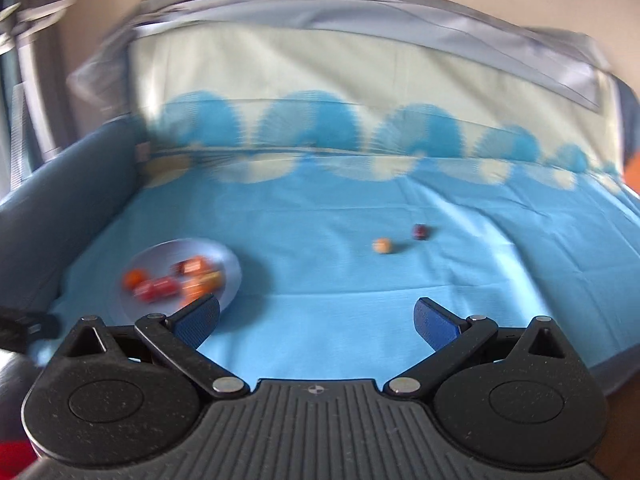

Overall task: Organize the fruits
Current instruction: 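Withdraw both tools and reach toward the last date and yellow fruit, then grasp a small yellow fruit with left tool while right tool grasps a date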

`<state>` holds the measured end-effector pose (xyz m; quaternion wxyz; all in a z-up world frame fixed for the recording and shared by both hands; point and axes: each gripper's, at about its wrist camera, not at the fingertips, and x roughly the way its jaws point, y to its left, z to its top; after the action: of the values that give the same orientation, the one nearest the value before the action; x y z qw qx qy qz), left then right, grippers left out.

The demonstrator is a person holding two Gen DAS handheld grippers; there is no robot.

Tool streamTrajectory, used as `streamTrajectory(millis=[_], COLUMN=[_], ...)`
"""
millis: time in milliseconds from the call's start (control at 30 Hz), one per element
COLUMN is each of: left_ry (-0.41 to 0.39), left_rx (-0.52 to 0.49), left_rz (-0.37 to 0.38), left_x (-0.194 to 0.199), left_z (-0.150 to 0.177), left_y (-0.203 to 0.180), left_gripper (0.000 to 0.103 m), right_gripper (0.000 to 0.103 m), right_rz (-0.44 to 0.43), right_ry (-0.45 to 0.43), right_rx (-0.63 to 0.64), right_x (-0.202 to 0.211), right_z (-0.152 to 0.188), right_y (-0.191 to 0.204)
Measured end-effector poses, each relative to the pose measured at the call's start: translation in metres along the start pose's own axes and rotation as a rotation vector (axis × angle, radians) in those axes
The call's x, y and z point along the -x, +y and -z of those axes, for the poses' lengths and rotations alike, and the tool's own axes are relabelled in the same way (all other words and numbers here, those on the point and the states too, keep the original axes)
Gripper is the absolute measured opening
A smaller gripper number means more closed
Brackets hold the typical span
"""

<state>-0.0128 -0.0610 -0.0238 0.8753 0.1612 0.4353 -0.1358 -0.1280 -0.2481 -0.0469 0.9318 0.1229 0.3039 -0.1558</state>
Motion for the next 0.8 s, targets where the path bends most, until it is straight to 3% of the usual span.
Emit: streamTrajectory(millis=[200, 367, 500, 600, 733, 800], left_ry=[0.002, -0.001, 0.039, 0.070, 0.028, -0.001], left_rx=[-0.052, -0.157, -0.265, -0.296, -0.313, -0.336], left_rz=[0.128, 0.203, 0.288, 0.313, 0.367, 0.372], left_x=[-0.065, -0.149, -0.229, -0.277, -0.301, -0.305], left_z=[-0.050, -0.099, -0.137, -0.154, -0.173, -0.176], left_y=[-0.073, -0.156, -0.222, -0.246, -0.253, -0.256], left_gripper=[0.103, 0.103, 0.103, 0.102, 0.100, 0.097], right_gripper=[0.102, 0.102, 0.102, 0.102, 0.102, 0.101], right_rz=[0.153, 0.204, 0.185, 0.140, 0.078, 0.108], right_ry=[0.000, 0.050, 0.126, 0.162, 0.158, 0.120], right_rx=[-0.063, -0.112, -0.131, -0.136, -0.076, -0.037], right_x=[-0.088, -0.190, -0.269, -0.315, -0.356, -0.367], right_z=[-0.019, -0.021, -0.024, -0.029, -0.036, -0.039], right_y=[-0.084, -0.141, -0.167, -0.177, -0.172, -0.169])
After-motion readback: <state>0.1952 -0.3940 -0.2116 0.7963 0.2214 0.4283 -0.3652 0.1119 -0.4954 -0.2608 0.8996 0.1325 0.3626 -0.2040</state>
